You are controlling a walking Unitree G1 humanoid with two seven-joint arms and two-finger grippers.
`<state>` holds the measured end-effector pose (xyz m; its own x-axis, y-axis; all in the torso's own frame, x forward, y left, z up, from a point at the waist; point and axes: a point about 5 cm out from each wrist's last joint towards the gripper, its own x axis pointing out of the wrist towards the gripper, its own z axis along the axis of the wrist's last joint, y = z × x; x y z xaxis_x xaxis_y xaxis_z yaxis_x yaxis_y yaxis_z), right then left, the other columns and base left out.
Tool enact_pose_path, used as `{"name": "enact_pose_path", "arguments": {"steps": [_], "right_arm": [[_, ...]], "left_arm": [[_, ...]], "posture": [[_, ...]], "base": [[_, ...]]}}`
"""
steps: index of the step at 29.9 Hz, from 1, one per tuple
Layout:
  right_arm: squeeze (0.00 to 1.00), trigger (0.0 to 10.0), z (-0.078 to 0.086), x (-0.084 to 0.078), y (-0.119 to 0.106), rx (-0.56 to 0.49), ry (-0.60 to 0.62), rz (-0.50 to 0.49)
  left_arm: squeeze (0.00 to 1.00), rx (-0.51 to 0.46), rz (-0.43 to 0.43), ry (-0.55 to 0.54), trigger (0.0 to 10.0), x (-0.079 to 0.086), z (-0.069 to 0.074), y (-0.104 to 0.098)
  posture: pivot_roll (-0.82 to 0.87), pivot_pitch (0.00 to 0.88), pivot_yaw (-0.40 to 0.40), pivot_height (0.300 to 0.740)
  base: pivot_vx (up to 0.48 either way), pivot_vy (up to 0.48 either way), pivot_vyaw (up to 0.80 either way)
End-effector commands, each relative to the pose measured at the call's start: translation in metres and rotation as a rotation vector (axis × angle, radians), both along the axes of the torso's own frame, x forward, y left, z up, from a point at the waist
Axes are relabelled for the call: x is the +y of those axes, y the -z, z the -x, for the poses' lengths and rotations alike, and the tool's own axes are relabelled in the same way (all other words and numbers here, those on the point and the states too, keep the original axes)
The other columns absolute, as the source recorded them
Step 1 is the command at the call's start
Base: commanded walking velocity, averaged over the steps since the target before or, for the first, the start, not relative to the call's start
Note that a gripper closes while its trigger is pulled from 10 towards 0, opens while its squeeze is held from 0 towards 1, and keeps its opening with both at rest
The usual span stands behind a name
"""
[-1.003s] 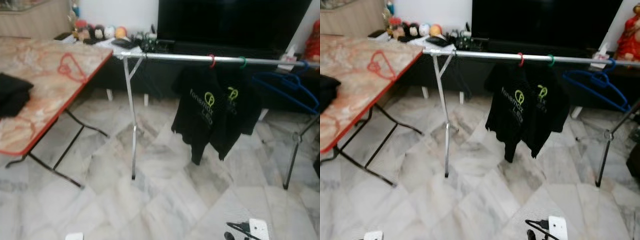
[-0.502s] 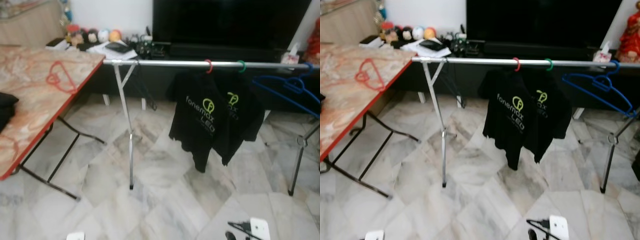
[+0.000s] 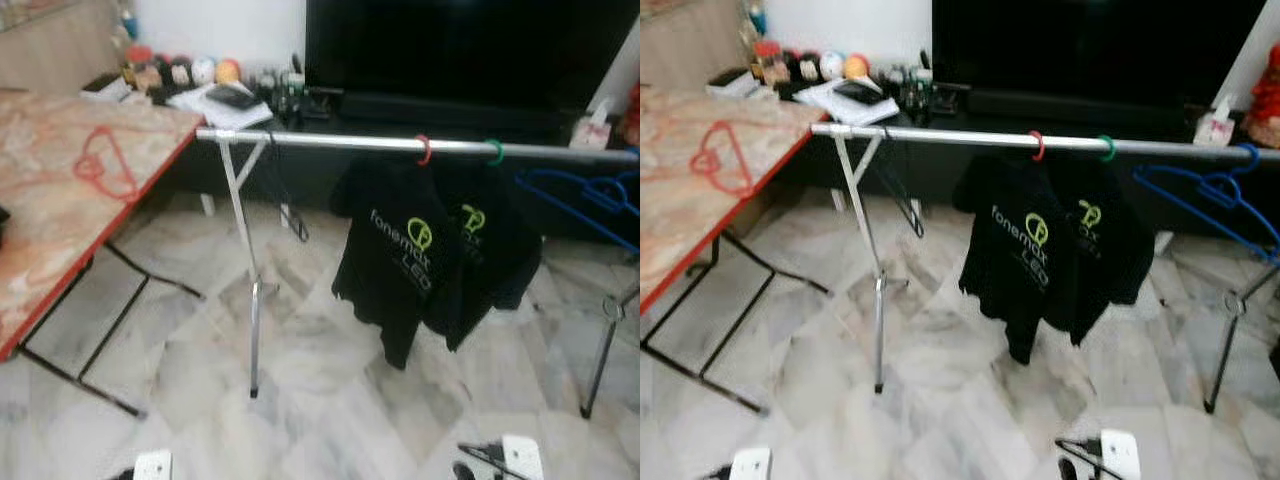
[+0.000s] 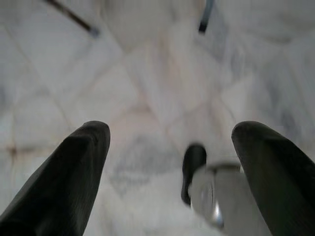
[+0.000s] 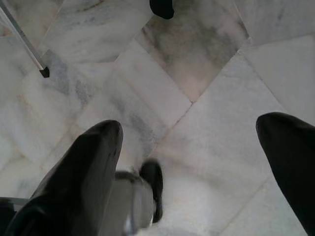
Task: Hang hanger
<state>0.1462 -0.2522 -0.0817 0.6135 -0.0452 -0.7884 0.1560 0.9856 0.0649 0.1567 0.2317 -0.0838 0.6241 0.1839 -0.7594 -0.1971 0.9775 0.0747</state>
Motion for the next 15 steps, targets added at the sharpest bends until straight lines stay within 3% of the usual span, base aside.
{"name": "enact_pose_path", "arguments": {"steps": [1,8,15], "right_arm": [[0.0,10.0,0.004,-0.004,0.0,-0.003,0.032,-0.003],[0.0,10.0,0.005,-0.003,0.0,-0.004,0.013,0.001],[0.0,10.0,0.005,-0.003,0.0,-0.017,0.006,0.0]], "left_arm": [[0.0,0.025,0.021,-0.008,10.0,-0.007,0.008,0.005],[0.0,0.02,0.021,-0.003,10.0,-0.006,0.015,0.007],[0.0,0.046,0.021,-0.006,10.0,0.002,0.044,0.012]], "posture": [[0.01,0.0,-0.038,0.74],[0.01,0.0,-0.033,0.74],[0.01,0.0,-0.03,0.74]], "base": [[0.251,0.0,0.0],[0.251,0.0,0.0],[0.253,0.0,0.28]]}}
